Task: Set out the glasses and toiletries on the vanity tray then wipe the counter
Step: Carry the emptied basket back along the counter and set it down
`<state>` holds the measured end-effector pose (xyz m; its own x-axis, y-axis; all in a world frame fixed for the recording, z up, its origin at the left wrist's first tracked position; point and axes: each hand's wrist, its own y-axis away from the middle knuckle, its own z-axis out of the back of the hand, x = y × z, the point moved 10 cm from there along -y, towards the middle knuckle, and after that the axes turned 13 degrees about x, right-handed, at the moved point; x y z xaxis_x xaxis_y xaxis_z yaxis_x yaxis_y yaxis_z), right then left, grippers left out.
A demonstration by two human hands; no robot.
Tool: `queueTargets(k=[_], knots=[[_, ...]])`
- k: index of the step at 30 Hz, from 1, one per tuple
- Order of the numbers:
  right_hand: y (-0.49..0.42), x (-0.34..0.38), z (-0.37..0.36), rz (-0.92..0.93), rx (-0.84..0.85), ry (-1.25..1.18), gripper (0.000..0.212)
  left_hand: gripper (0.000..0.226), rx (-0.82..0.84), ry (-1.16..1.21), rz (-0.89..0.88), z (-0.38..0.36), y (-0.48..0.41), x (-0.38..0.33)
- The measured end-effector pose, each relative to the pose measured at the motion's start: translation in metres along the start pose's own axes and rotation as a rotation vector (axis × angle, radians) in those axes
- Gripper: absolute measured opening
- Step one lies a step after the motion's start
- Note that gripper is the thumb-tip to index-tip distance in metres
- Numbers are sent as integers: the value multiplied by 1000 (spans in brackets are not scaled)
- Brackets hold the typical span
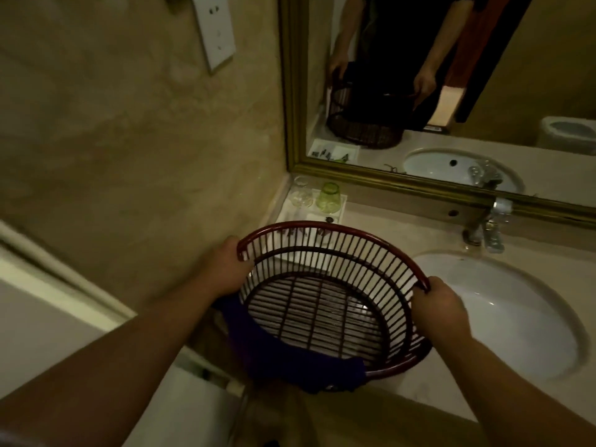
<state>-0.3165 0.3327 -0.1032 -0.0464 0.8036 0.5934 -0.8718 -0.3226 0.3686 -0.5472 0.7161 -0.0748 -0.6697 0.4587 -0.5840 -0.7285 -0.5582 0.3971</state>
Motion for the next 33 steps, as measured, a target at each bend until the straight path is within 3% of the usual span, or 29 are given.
queueTargets(k=[2, 6, 20, 25, 33], knots=[[1, 2, 0, 16, -4, -4, 15, 4, -22, 165, 3, -6, 10, 10], [9, 14, -5, 36, -30, 65, 19, 20, -62, 104, 41, -13, 13, 32], [9, 11, -6, 30, -3, 89, 14, 19, -110, 85, 79, -11, 4, 46], [3, 3, 24, 14, -17, 97, 16, 13, -24, 42, 60, -14, -8, 9], [0, -44, 140, -81, -95, 189, 15, 14, 167, -194, -118, -64, -37, -123]])
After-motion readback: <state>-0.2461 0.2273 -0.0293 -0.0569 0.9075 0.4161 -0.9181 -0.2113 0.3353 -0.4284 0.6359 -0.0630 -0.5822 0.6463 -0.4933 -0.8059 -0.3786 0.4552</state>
